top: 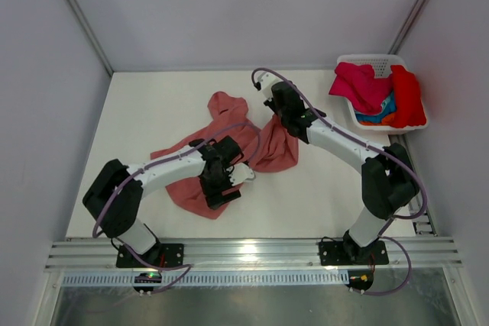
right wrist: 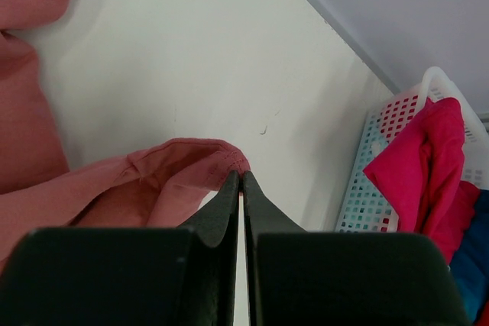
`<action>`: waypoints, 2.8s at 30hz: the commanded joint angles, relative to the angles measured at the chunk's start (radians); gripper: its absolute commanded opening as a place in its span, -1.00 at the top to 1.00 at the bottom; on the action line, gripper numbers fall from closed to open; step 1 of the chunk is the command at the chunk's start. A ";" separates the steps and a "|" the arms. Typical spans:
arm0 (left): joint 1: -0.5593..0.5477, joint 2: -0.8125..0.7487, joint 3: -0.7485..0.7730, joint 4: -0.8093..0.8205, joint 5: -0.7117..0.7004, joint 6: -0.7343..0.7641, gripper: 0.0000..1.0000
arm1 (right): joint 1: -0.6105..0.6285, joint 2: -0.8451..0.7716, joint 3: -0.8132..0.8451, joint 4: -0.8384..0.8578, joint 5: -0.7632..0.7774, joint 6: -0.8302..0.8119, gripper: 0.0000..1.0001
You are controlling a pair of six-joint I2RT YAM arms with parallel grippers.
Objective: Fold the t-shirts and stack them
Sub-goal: Flatten the tshirt out
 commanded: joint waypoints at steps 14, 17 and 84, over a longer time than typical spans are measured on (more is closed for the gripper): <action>-0.118 0.037 0.068 -0.028 -0.038 -0.061 -0.57 | 0.001 -0.031 -0.005 0.056 -0.014 0.020 0.94; -0.141 0.033 0.062 -0.043 -0.049 -0.067 -0.57 | 0.001 -0.034 -0.006 0.056 -0.011 0.020 0.94; 0.546 0.279 0.339 0.069 0.309 -0.211 1.00 | -0.011 -0.091 -0.046 0.034 -0.056 0.013 0.94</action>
